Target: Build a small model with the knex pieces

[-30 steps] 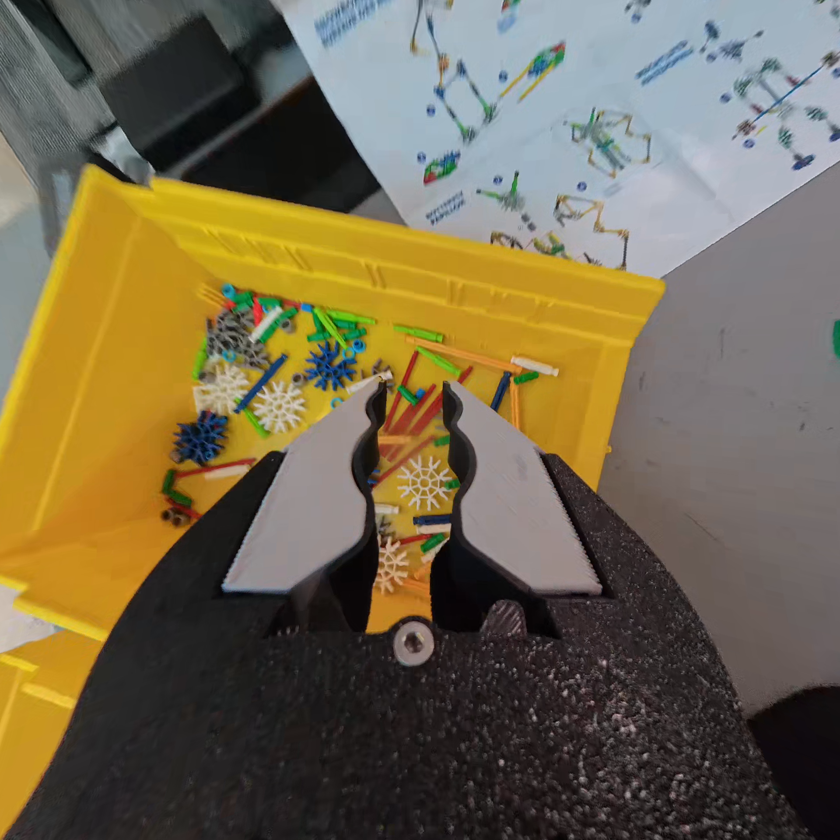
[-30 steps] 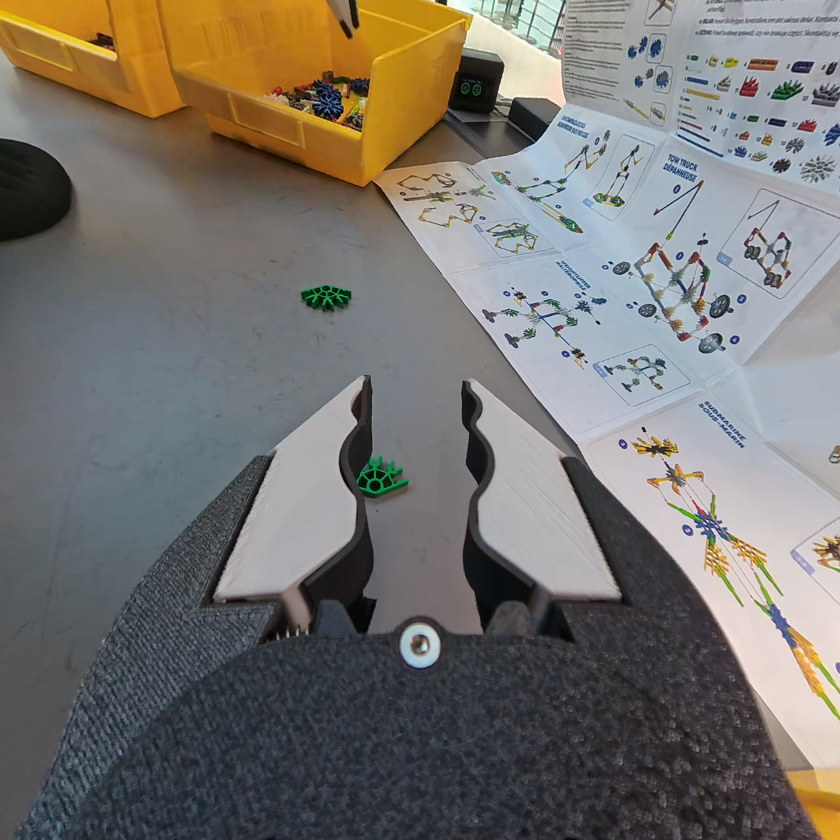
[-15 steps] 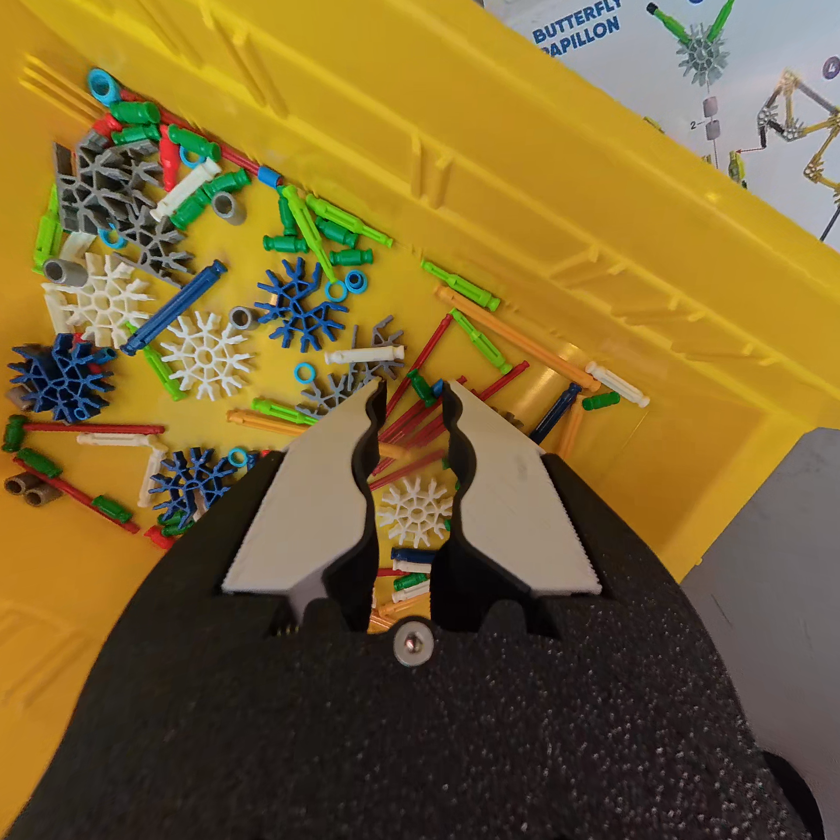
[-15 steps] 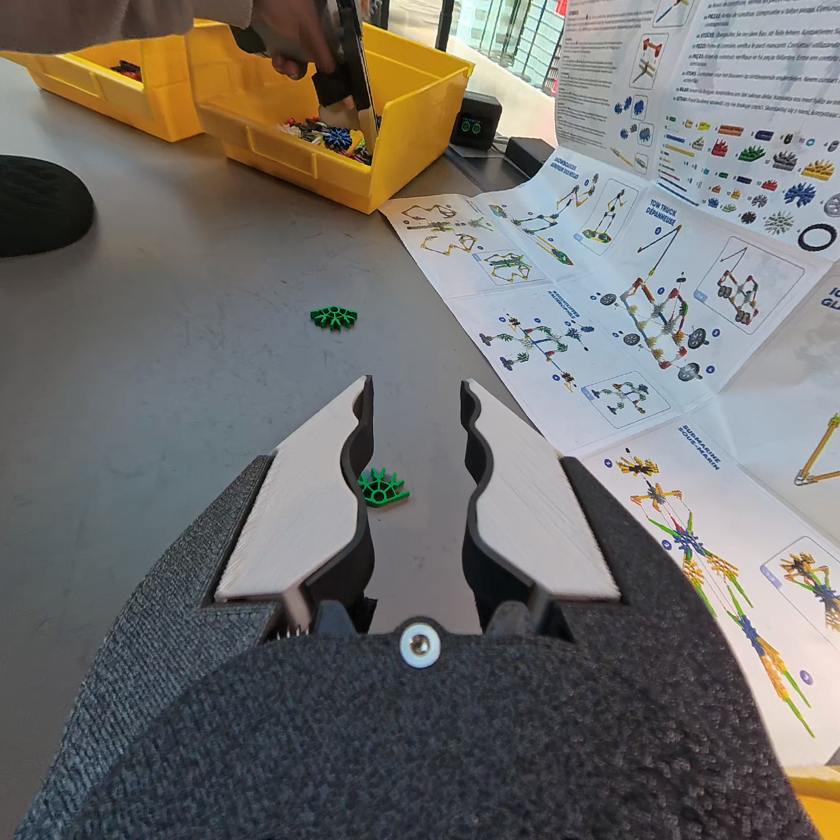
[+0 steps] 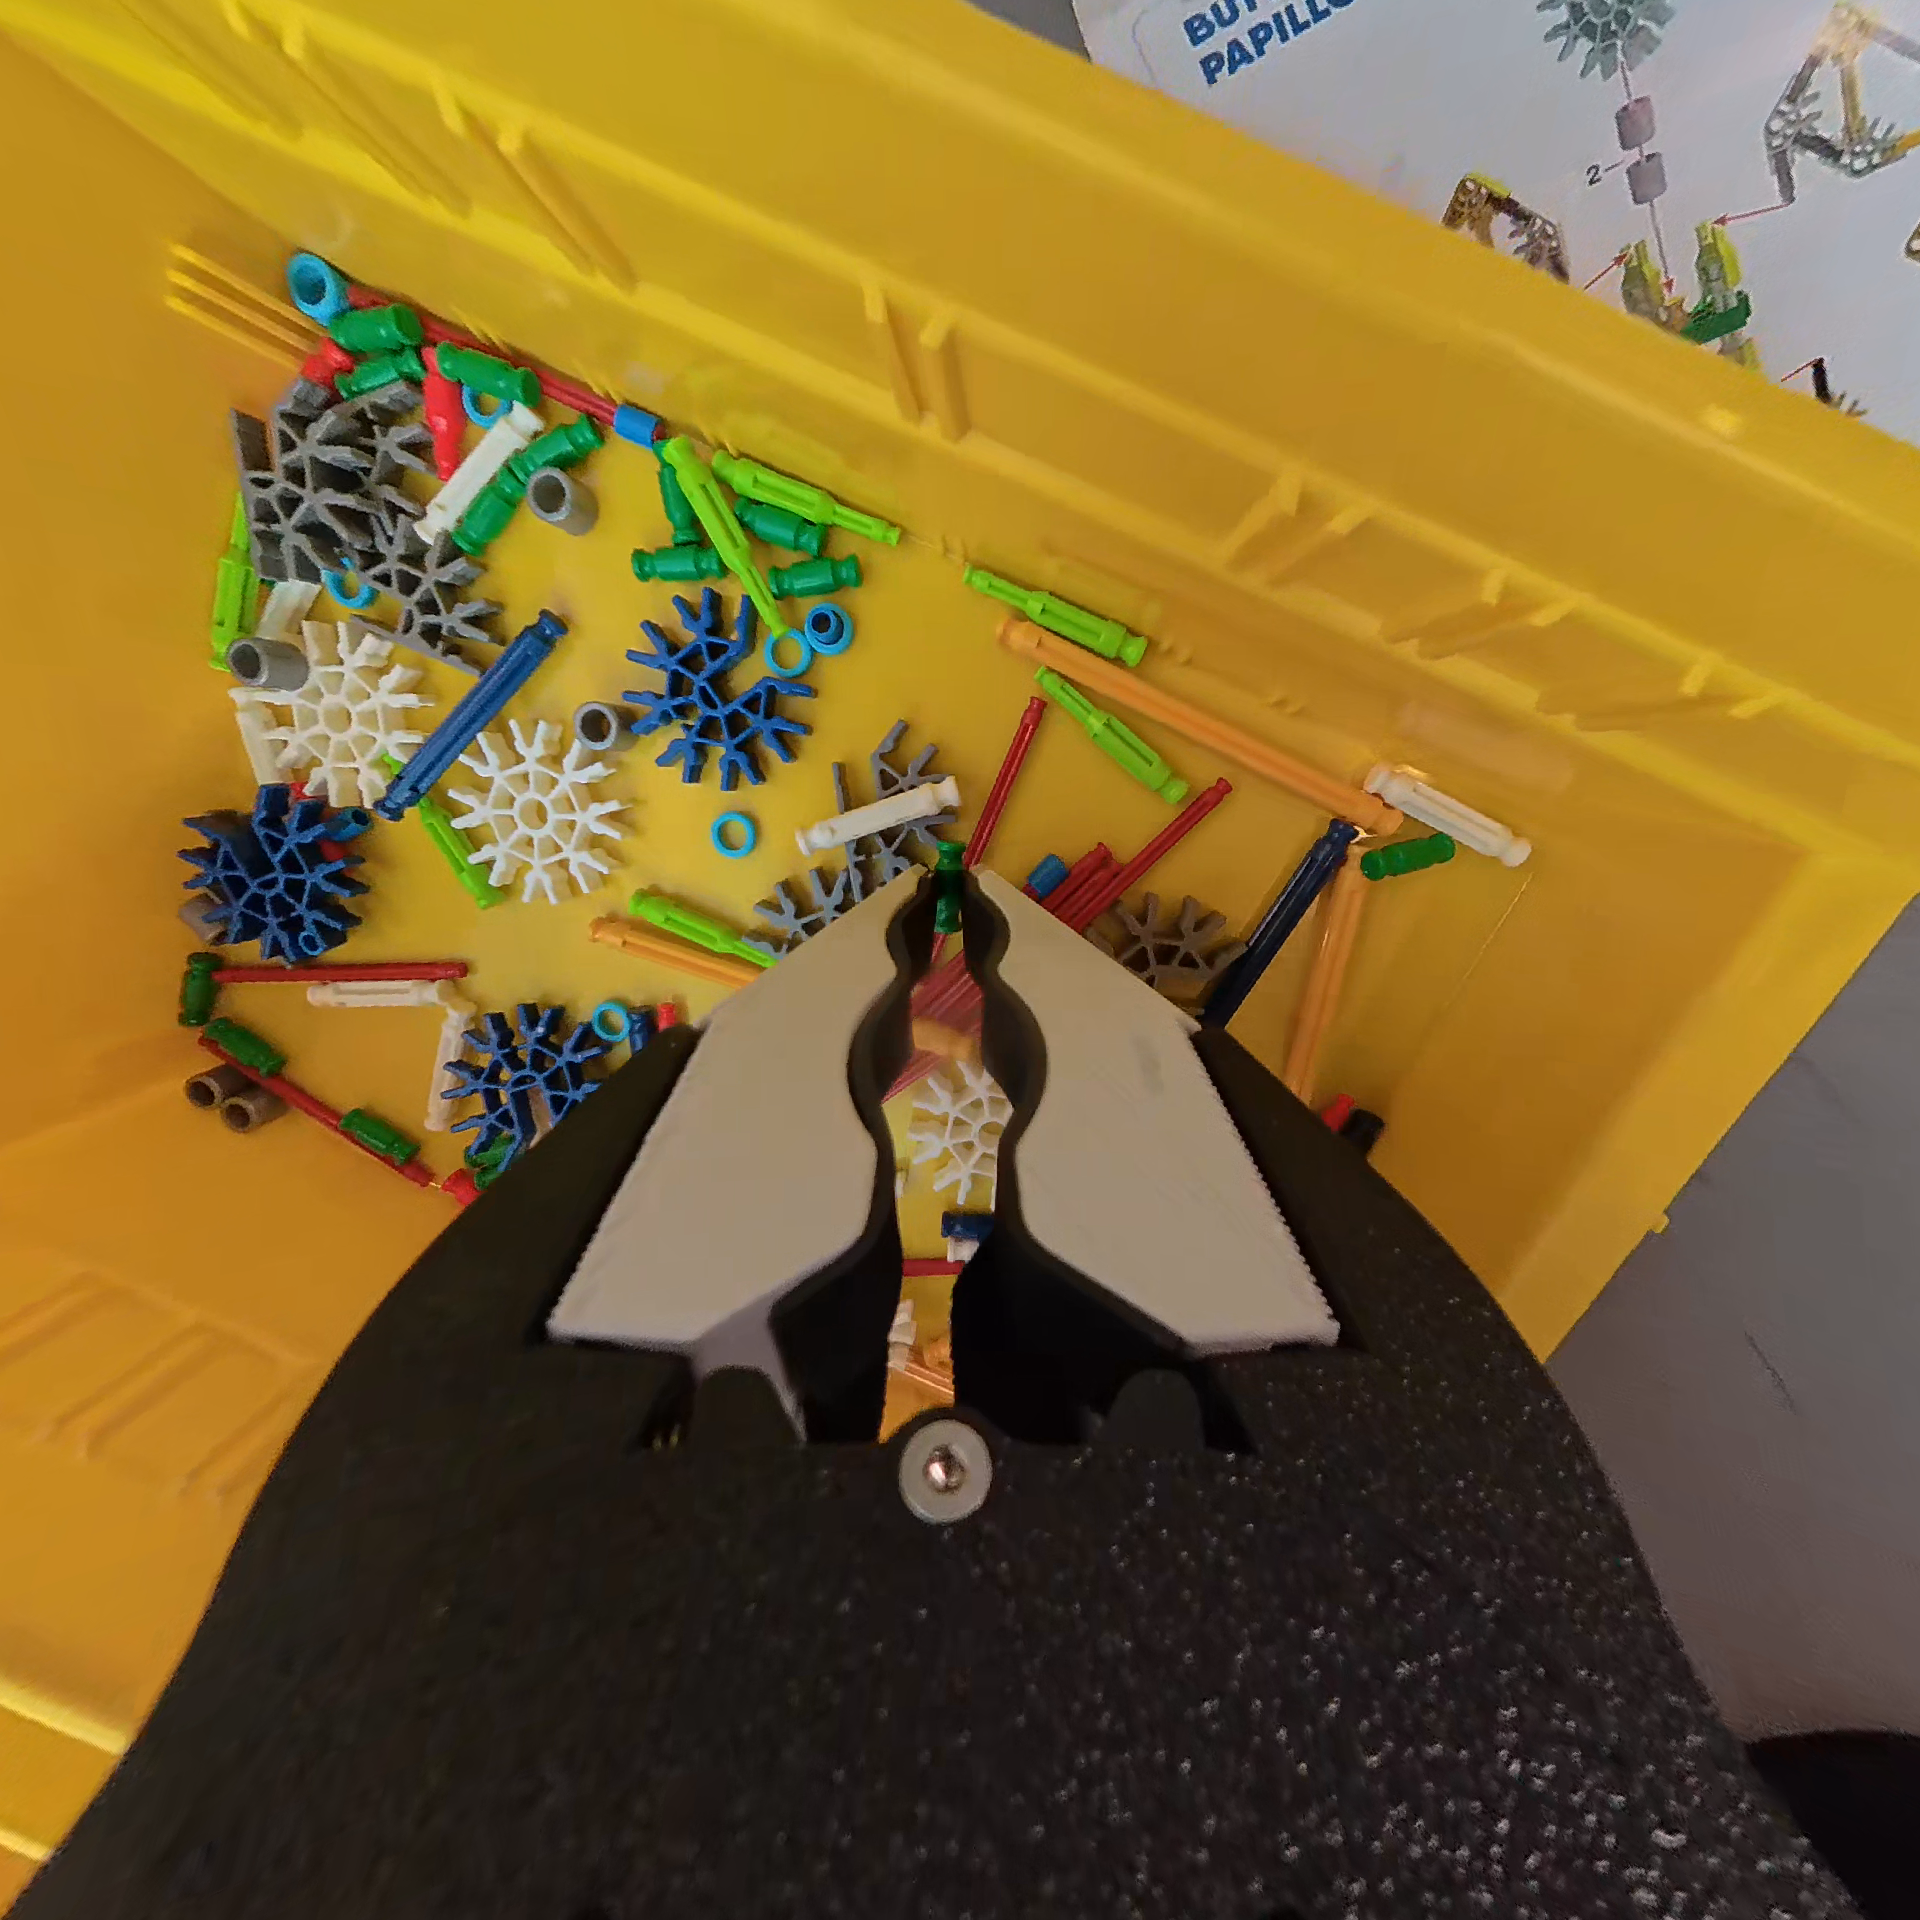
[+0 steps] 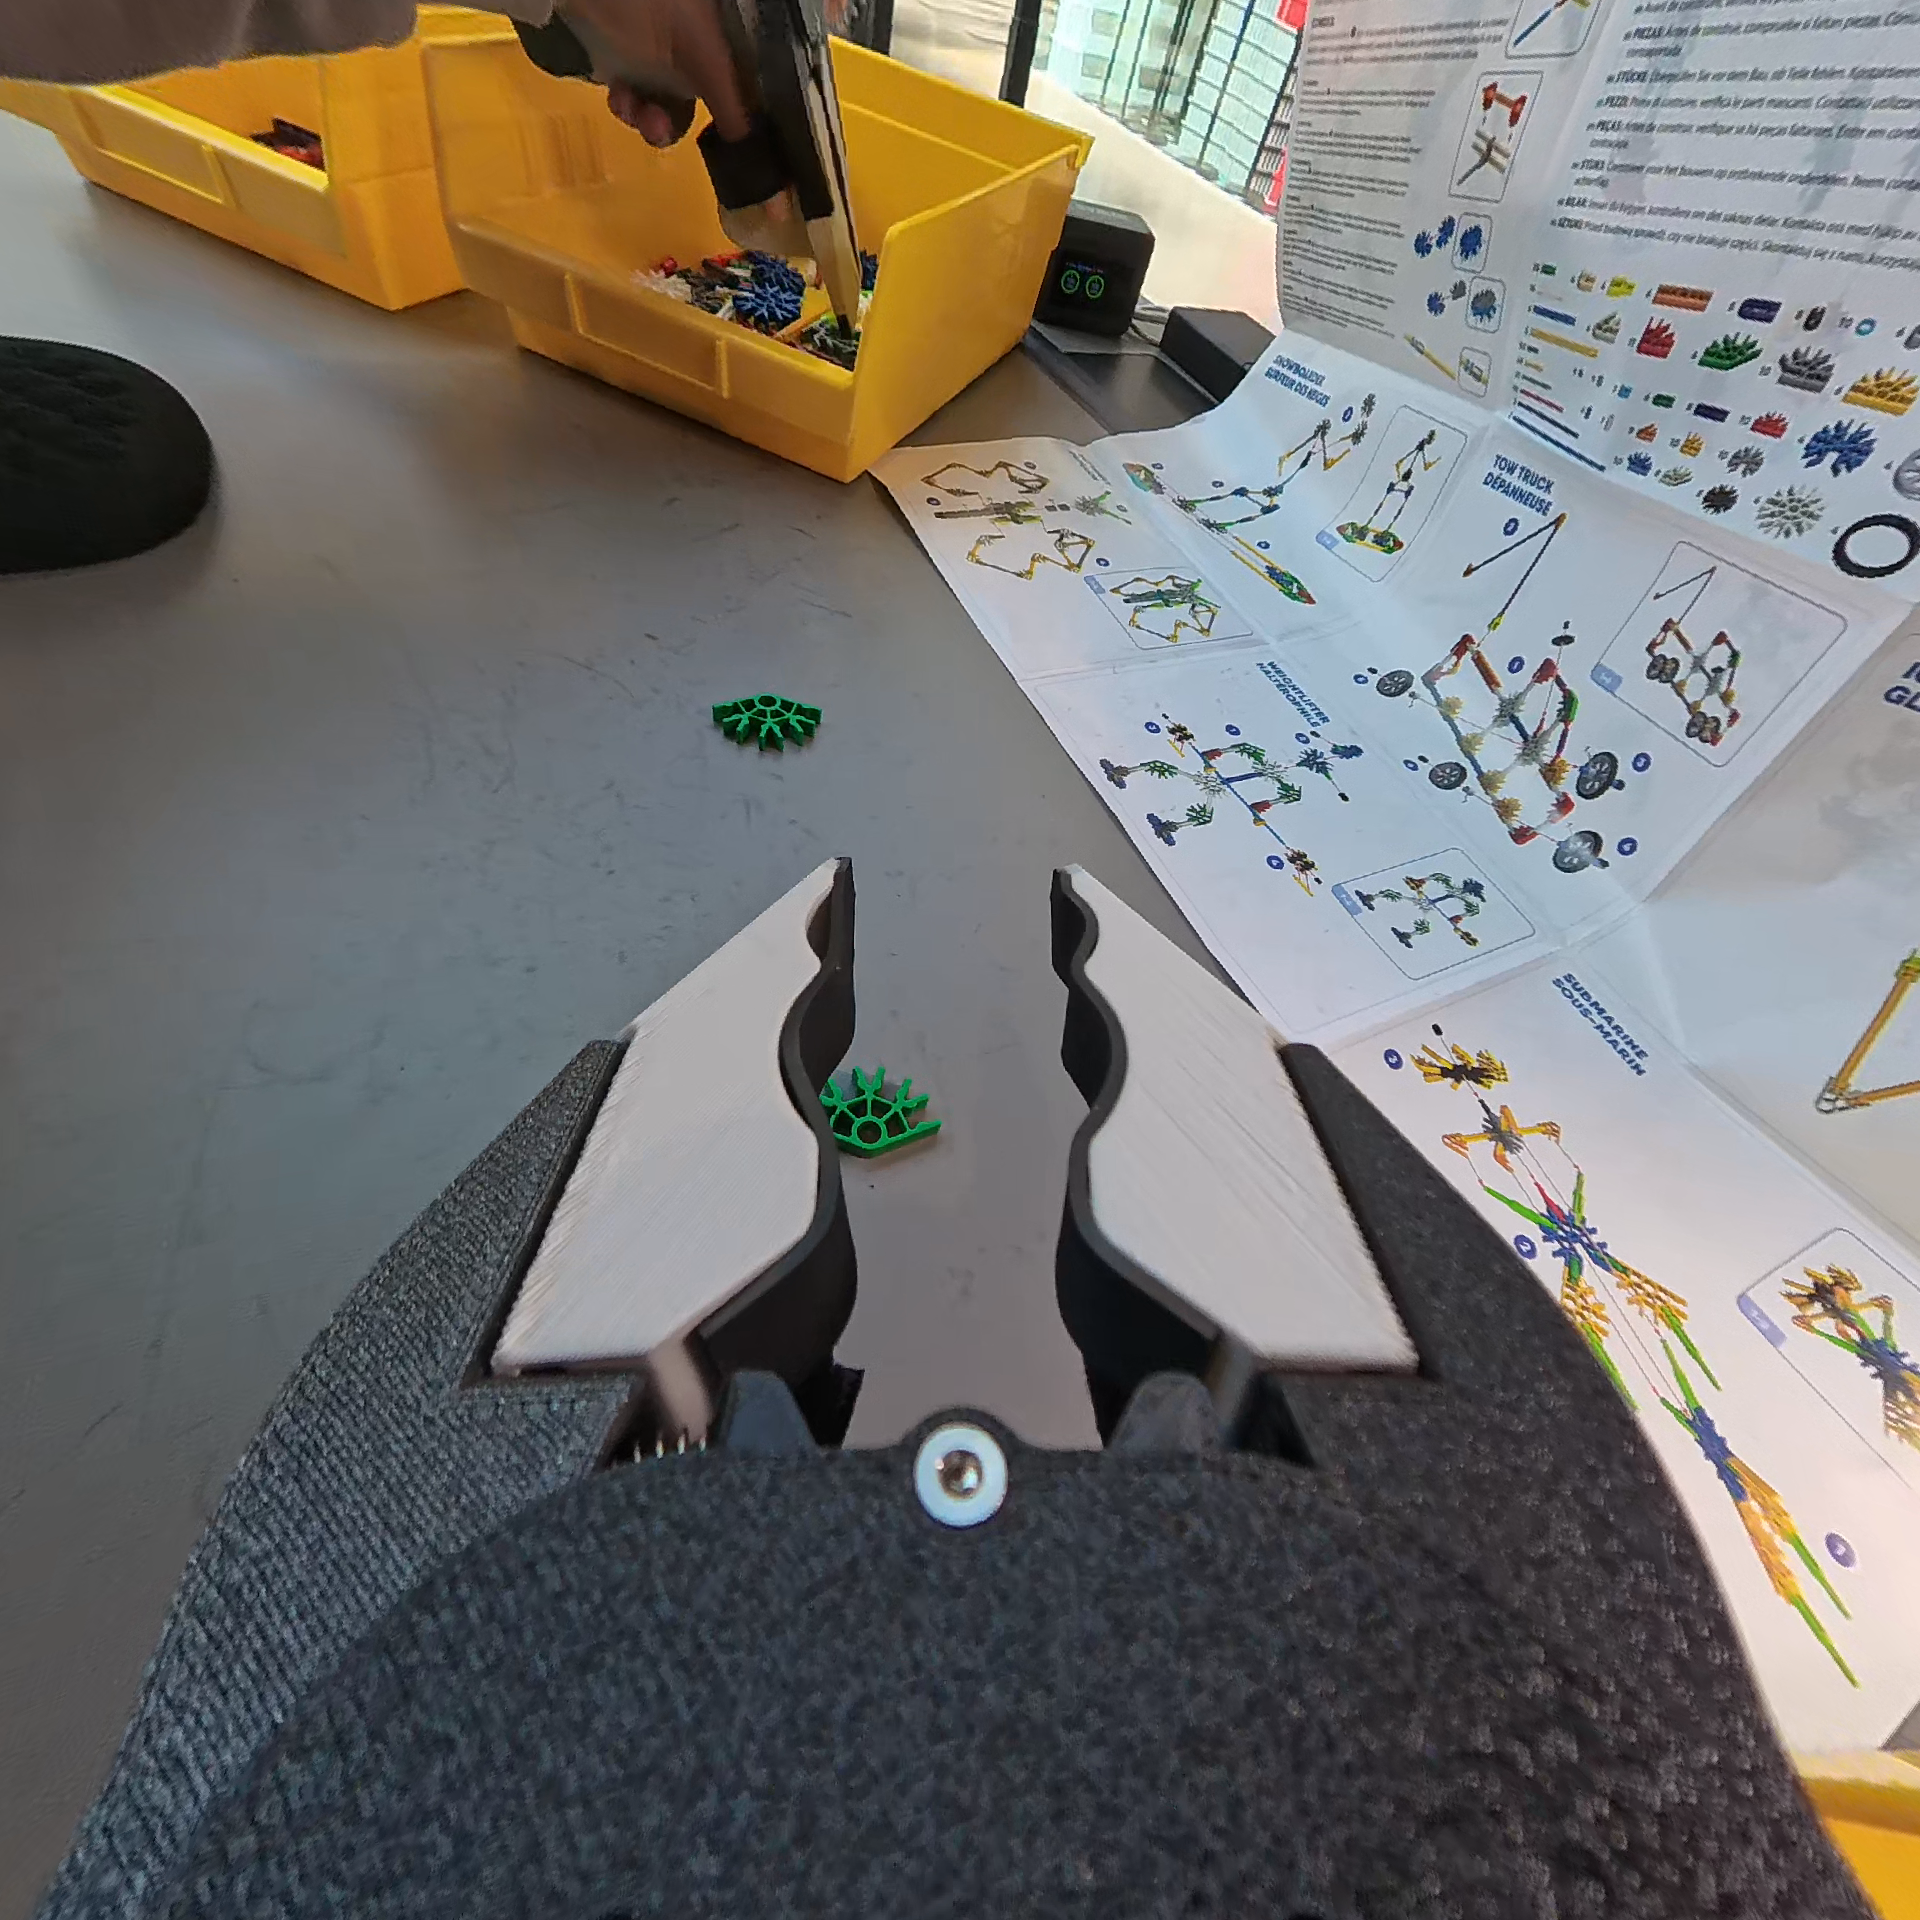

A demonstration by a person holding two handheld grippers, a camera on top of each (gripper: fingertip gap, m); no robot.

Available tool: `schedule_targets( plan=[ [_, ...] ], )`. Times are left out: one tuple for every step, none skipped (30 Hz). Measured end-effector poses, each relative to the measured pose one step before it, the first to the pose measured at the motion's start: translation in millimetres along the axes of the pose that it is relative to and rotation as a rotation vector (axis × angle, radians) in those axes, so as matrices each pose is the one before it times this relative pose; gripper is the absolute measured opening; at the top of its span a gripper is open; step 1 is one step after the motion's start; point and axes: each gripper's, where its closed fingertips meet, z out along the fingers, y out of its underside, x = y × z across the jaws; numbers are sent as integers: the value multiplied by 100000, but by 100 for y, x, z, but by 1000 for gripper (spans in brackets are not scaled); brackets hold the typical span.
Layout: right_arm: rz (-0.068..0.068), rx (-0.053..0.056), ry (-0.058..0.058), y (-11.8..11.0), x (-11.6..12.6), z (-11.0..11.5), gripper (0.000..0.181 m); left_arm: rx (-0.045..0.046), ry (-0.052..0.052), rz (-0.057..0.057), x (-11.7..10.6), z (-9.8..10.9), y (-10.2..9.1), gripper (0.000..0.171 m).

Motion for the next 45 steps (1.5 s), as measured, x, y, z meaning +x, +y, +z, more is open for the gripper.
schedule_targets(
  plan=[
    [42, 27, 38, 1, 22, 2, 36, 2812, -49, 754, 20, -600, -382, 2],
    [77, 76, 11, -5, 5, -4, 36, 3508, 780, 868, 202, -774, -513, 2],
    [40, 87, 8, -18, -1, -7, 36, 3758, 1300, 916, 432, -916, -603, 2],
    [9, 9, -8, 10, 6, 4, 36, 3929, 1413, 1504, 659, -1047, -688, 2],
    [8, -52, -7, 22, -4, 13, 36, 4213, 2500, 3256, 1122, -1119, -788, 2],
    [26, -75, -23, 39, 0, 37, 36, 4196, 3954, 5120, 1711, -1092, -817, 2],
    [91, -164, -91, 56, -15, 44, 36, 3459, 4405, 6198, 2120, -909, -730, 2],
    [163, -289, -133, 89, -9, 61, 36, 2382, 3741, 6775, 2274, -600, -612, 2],
    [157, -413, -78, 124, -14, 82, 36, 1898, 2359, 7313, 2259, -227, -525, 2],
    [148, -526, -147, 141, -23, 96, 36, 1736, 901, 7742, 2137, 112, -513, 3],
    [206, -549, -297, 149, -48, 108, 36, 1296, -66, 7635, 2000, 378, -460, 3],
    [214, -492, -292, 147, -59, 117, 36, 842, -359, 6518, 1850, 541, -419, 2],
    [91, -400, -226, 138, -62, 128, 36, 630, 527, 4933, 1826, 666, -428, 3],
    [34, -467, -208, 142, -54, 110, 36, 750, 1745, 3691, 1832, 762, -474, 3],
    [-6, -495, -62, 136, -29, 105, 36, 1039, 1976, 2862, 1681, 838, -513, 3],
    [-9, -485, -2, 146, -3, 87, 36, 1045, 2217, 2259, 1528, 877, -521, 3],
    [67, -381, 75, 122, 34, 55, 36, 845, 3009, 1839, 1469, 914, -521, 3],
    [171, -205, 73, 90, 37, 41, 36, 513, 3274, 1599, 1343, 935, -492, 3],
    [233, -126, 55, 64, 54, 15, 36, 123, 2773, 1440, 1088, 927, -490, 3],
    [152, -86, 84, 40, 46, 1, 36, 207, 2085, 1504, 811, 897, -518, 3],
    [6, 0, 156, 5, 50, -23, 36, 82, 1677, 1344, 579, 854, -493, 3],
    [-127, 29, 176, -14, 35, -24, 36, -316, 1235, 869, 332, 815, -440, 3],
    [-204, -76, 114, -7, 13, -22, 36, -521, 1060, 645, 156, 766, -368, 3],
    [-243, 1, 112, -13, -6, -13, 36, -605, 950, 627, 33, 704, -306, 3],
    [-209, -66, -50, 8, -22, 9, 36, -796, 411, 512, -124, 631, -211, 3],
    [-199, -311, -117, 57, -35, 32, 36, -1137, -269, 376, -266, 544, -98, 3],
    [-367, -388, 14, 74, -17, 31, 36, -1362, -504, 381, -319, 432, 2, 3],
    [-386, -379, 10, 59, -13, 14, 36, -1145, -168, 191, -241, 331, 10, 3],
    [-229, -247, -151, 35, -25, -4, 36, -906, 589, -120, -67, 236, 21, 3],
    [-91, -116, -295, 5, -43, -12, 36, -678, 816, -291, 15, 161, 23, 3],
    [-89, -9, -165, -25, -32, -22, 36, -160, 442, -303, 2, 61, -33, 3],
    [-224, 85, -130, -45, -46, -15, 36, 17, 321, -259, 4, -8, -7, 3],
    [-278, -5, -252, -46, -77, -3, 36, -38, 78, -312, -33, -36, 44, 4],
    [-337, -111, -208, -18, -90, -1, 36, 499, -323, -548, -96, -84, 1, 5],
    [-468, -166, -62, -17, -69, 5, 36, 1007, -178, -1081, -93, -193, -51, 9],
    [-462, -203, 22, 7, -51, 10, 36, 1358, -82, -1658, -130, -343, -104, 12],
    [-296, -103, 63, 7, -20, 7, 36, 1640, -254, -1859, -201, -548, -144, 13],
    [33, -29, 51, 17, 2, 16, 37, 1870, -1016, -1688, -390, -773, -141, 14],
    [283, -60, 59, 56, 49, 21, 37, 2188, -2233, -1368, -686, -1039, -143, 14],
    [349, -158, 80, 92, 63, 22, 37, 2320, -3062, -1306, -978, -1283, -95, 14],
    [348, -133, 111, 80, 69, 20, 37, 1999, -3181, -1836, -1229, -1442, 3, 14],
    [351, 12, 60, 48, 55, 26, 37, 1447, -3123, -2629, -1435, -1531, 140, 14],
    [343, 27, -32, 43, 33, 27, 37, 949, -3233, -3140, -1630, -1565, 256, 16],
    [212, -20, -34, 34, 15, 20, 37, 458, -3674, -3174, -1815, -1534, 350, 18],
    [115, -88, -7, 35, 7, 25, 37, -411, -4187, -2635, -2015, -1458, 512, 20]
  ],
)
